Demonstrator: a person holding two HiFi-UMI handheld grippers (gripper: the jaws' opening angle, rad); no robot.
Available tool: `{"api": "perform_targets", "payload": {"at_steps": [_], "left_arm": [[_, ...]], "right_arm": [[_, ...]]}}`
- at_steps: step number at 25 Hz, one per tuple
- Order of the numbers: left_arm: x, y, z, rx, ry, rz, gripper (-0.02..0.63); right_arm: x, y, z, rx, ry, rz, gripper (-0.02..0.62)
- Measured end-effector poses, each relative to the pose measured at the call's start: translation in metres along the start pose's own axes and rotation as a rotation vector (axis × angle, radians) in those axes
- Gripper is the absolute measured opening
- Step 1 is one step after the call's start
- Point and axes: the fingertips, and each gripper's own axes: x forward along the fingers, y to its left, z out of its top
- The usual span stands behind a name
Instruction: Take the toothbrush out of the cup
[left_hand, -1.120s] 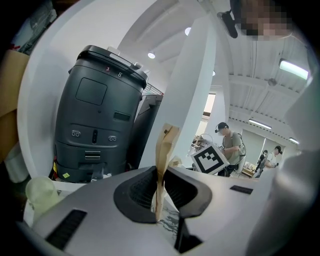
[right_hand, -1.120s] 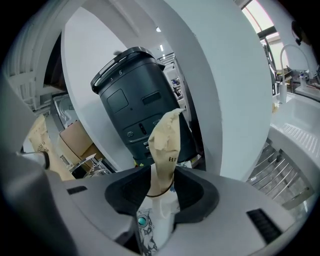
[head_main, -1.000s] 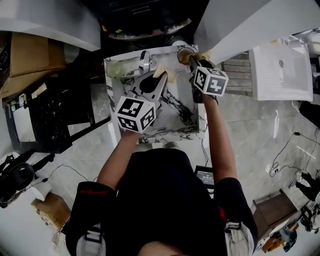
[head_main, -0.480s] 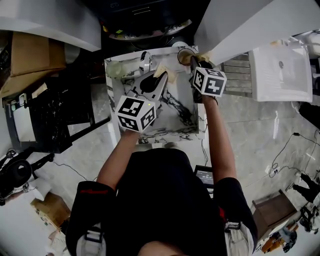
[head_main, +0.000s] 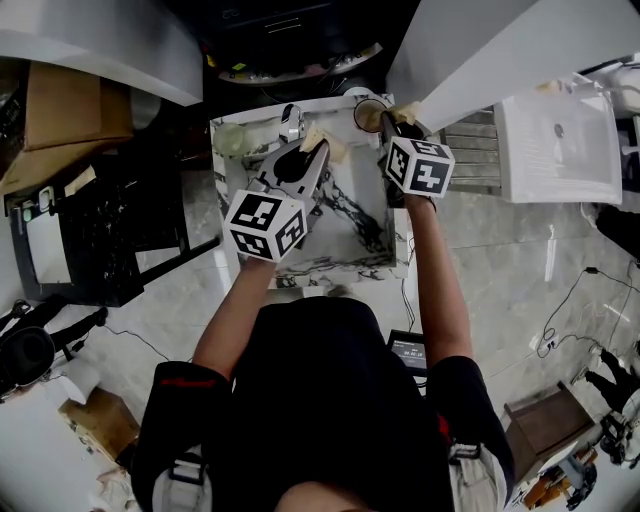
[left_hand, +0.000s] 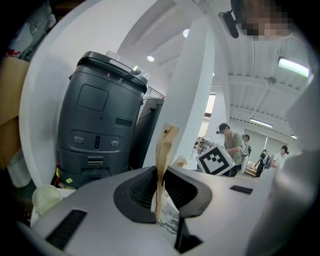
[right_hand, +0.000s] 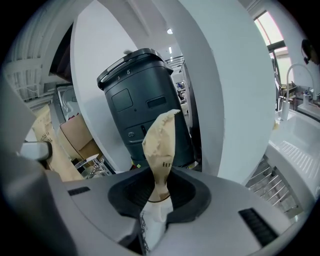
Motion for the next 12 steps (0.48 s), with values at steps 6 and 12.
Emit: {"api": "perform_targets", "payload": {"at_steps": [6,12], "left_arm": [[-0.005,-0.005,0.006,0.016,-0.021,0.003,0.054],[-0.013,-0.012,0.012,0.028,-0.040,0.005,0.054]], "right_arm": [[-0.014,0.008,0.016,-0.035,-0.036,0.014,0.087],[-0.037,0.018,0.033,-0.047,-0.094,0.021,0.084]]}}
